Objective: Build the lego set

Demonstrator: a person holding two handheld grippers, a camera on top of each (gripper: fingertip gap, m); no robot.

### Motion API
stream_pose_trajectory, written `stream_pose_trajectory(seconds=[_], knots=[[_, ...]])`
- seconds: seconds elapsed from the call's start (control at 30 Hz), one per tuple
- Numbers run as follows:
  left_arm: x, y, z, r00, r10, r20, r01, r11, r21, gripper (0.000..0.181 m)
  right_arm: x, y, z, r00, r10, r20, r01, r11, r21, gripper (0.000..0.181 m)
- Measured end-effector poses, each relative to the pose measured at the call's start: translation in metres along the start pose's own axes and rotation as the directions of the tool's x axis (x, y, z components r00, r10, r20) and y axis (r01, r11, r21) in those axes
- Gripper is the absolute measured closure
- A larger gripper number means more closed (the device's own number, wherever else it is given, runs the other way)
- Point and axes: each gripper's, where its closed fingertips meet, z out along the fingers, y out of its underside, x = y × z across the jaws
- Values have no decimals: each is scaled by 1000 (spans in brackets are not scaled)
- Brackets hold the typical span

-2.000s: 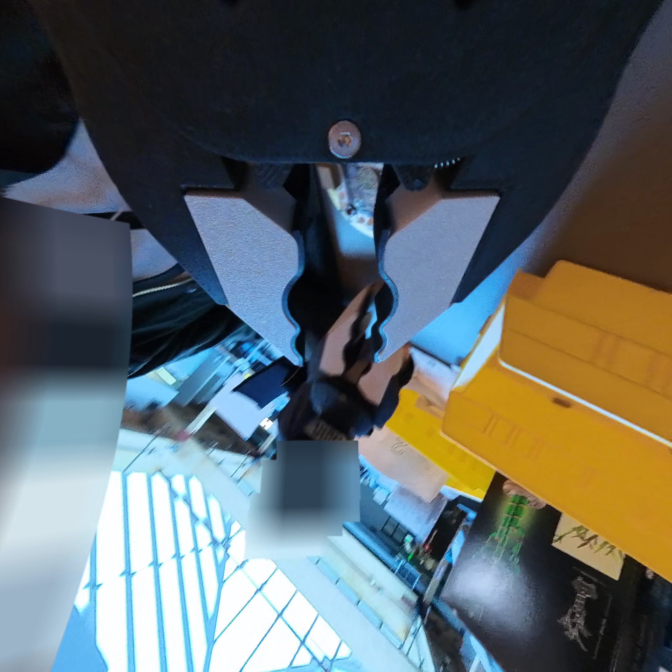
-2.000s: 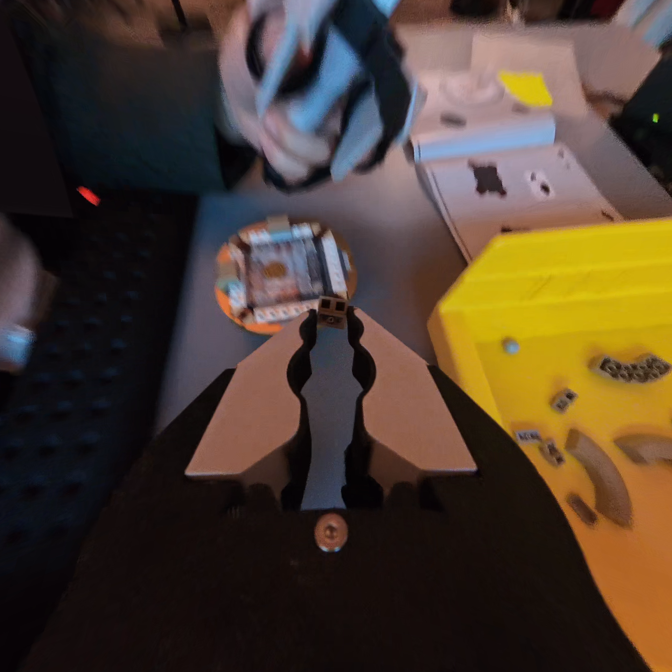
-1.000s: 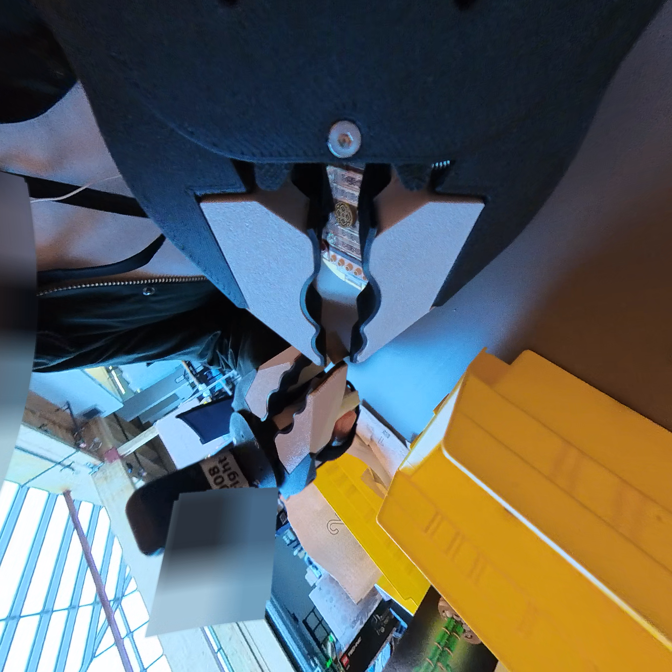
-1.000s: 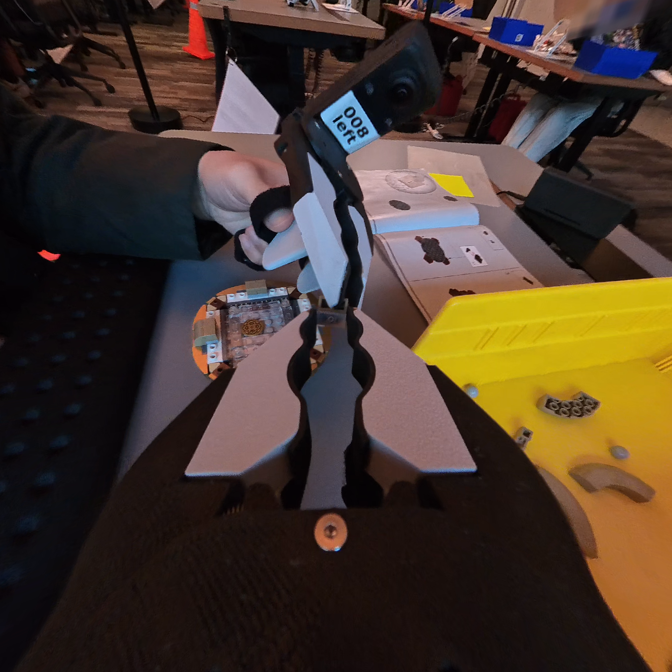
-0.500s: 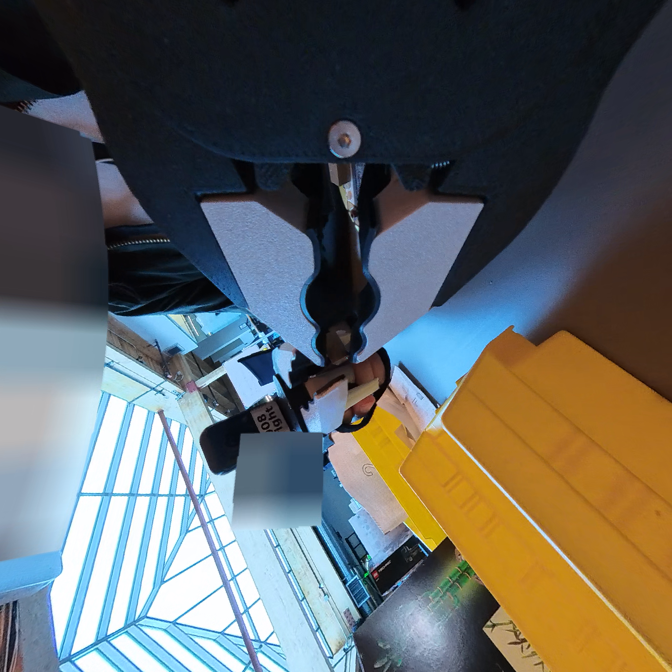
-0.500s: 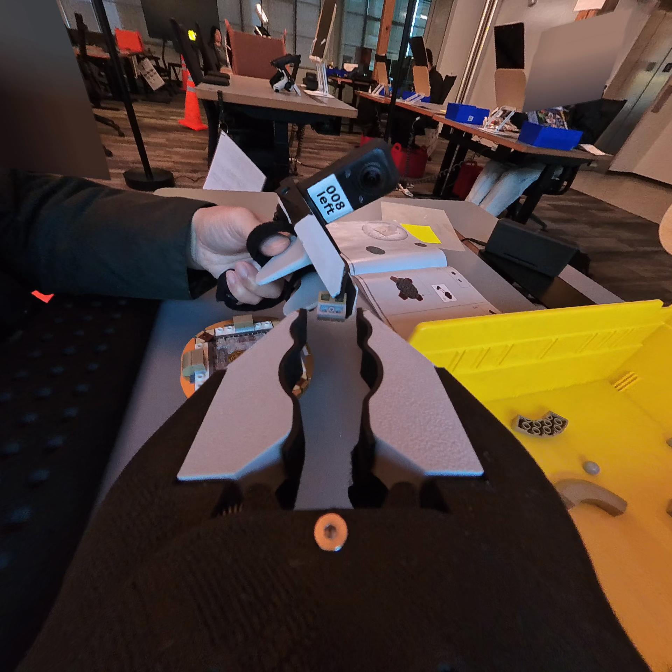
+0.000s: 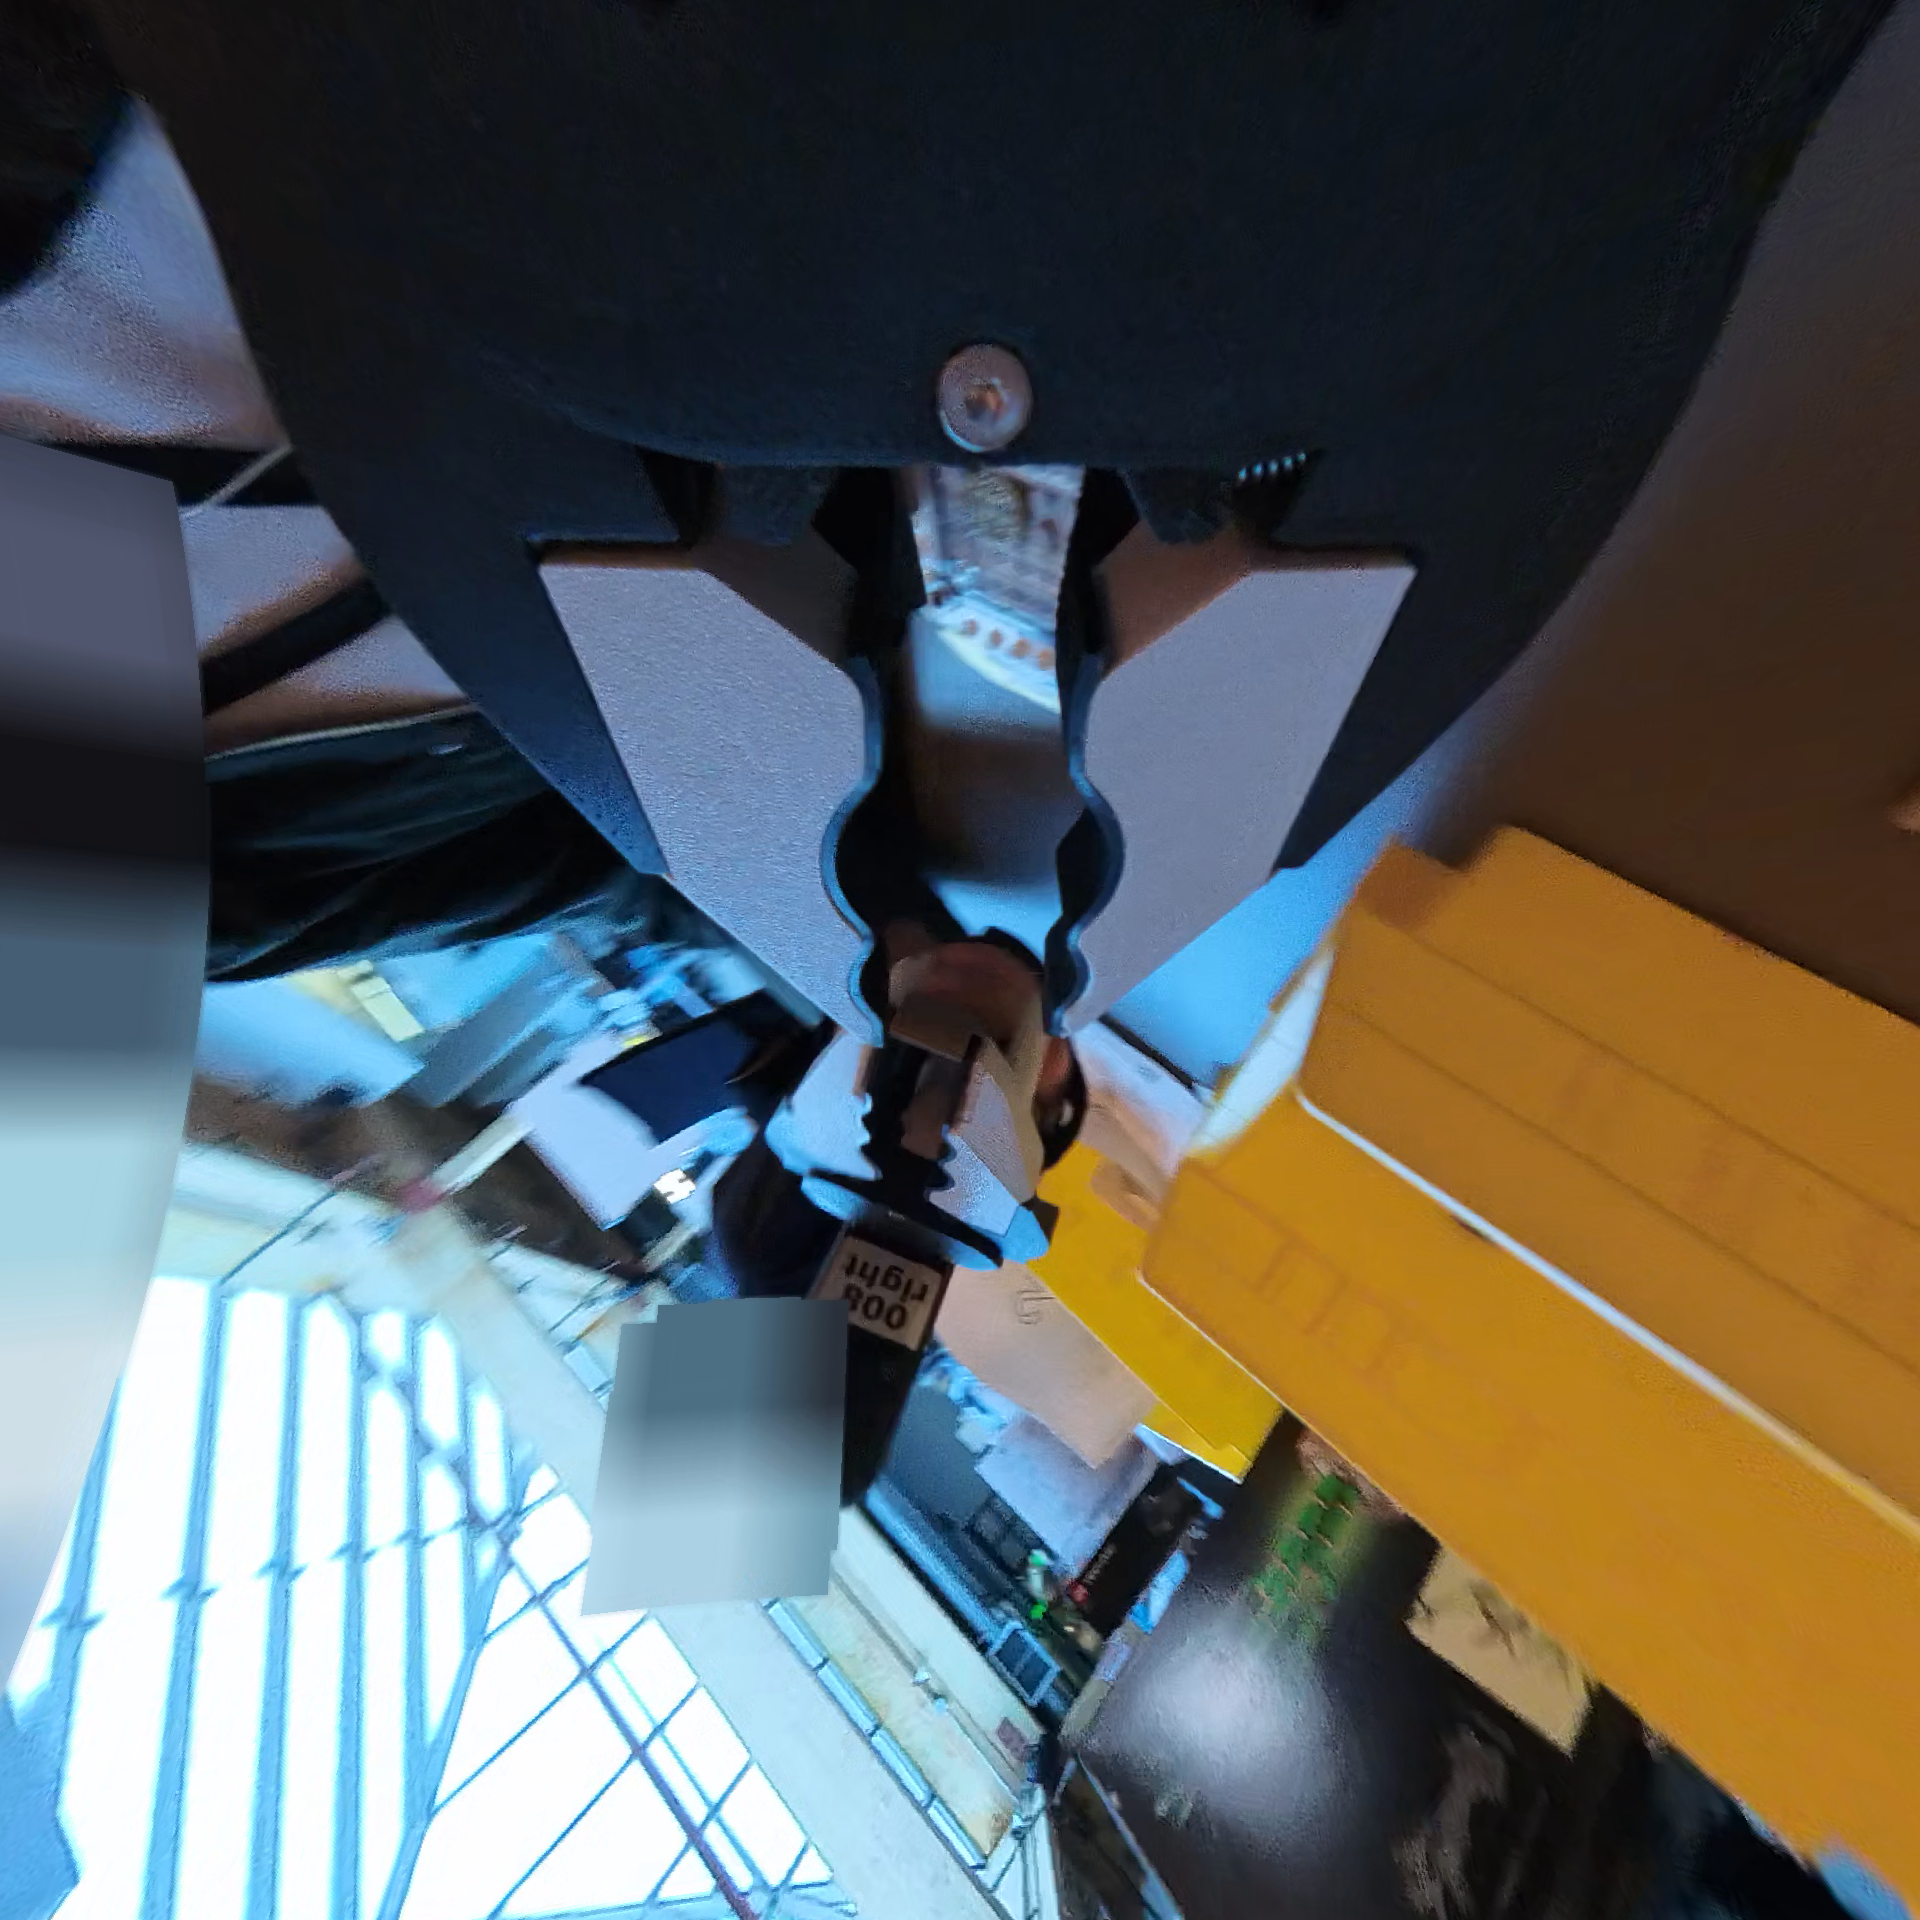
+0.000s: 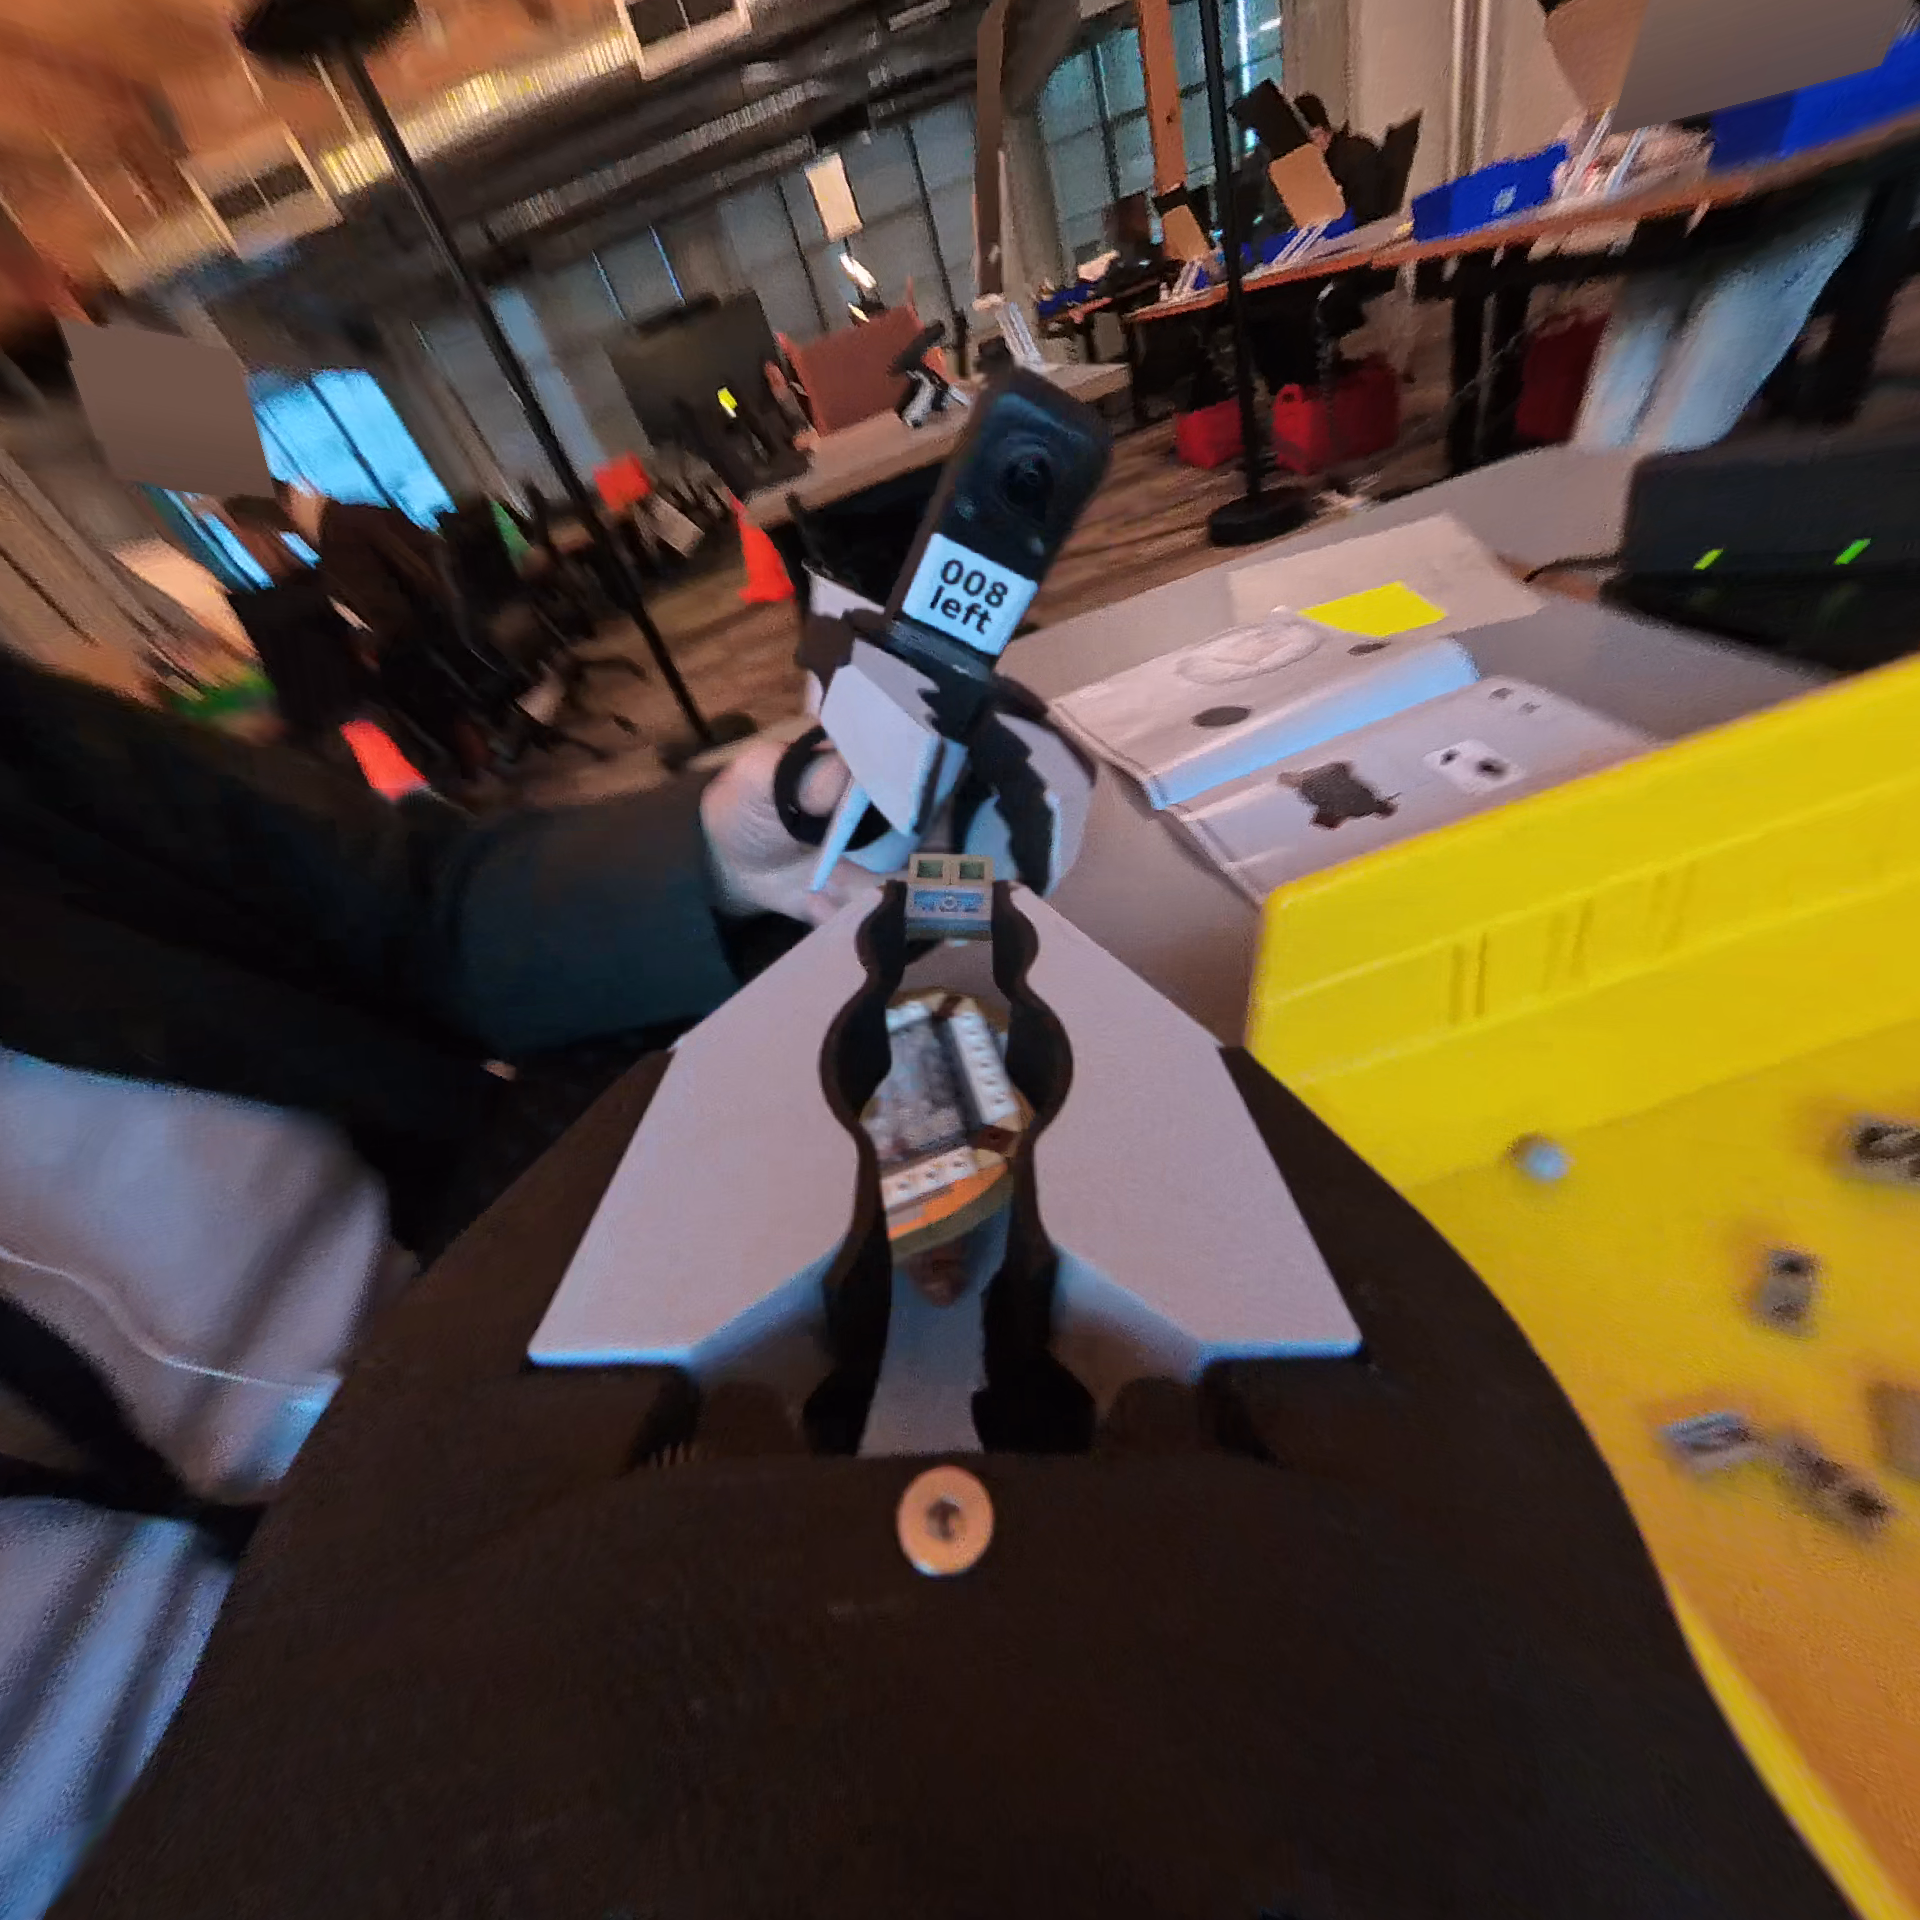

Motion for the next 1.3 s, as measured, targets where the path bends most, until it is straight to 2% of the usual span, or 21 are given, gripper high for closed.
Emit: stream_pose_trajectory(seconds=[0.07,0.13,0.27,0.4,0.53,0.67,0.77,0.9,0.97,1.07,1.2,1.3], knots=[[-2,0,-5,977,200,71,-197,979,-43,149,0,-4,-5,981,176,78,-178,984,19,168],[6,3,-5,934,348,79,-342,936,-79,143,-3,-7,-8,946,286,150,-292,956,20,168],[25,8,5,874,484,42,-481,874,-66,140,-12,-9,-11,869,432,242,-441,898,-19,167],[18,14,6,734,668,126,-651,744,-154,140,-12,8,-5,813,546,203,-532,838,-123,167],[18,28,13,705,702,95,-675,707,-212,147,-17,20,0,749,629,206,-595,777,-207,167],[16,41,15,669,741,55,-704,655,-275,170,-21,27,2,681,700,214,-650,713,-263,167],[16,38,16,676,733,73,-697,668,-259,171,-20,24,3,660,719,218,-671,694,-259,167],[22,29,14,721,688,81,-663,719,-209,171,-22,15,4,616,738,275,-699,673,-242,167],[21,26,13,745,661,88,-639,745,-191,172,-20,12,6,644,708,290,-678,704,-213,167],[22,19,11,807,584,89,-571,809,-135,172,-12,6,6,757,595,269,-579,802,-146,157],[18,12,9,888,452,79,-447,891,-79,172,-2,-2,0,917,351,189,-349,936,-47,151],[13,13,11,938,342,59,-339,939,-66,172,1,-7,-3,984,138,116,-138,990,-12,155]])
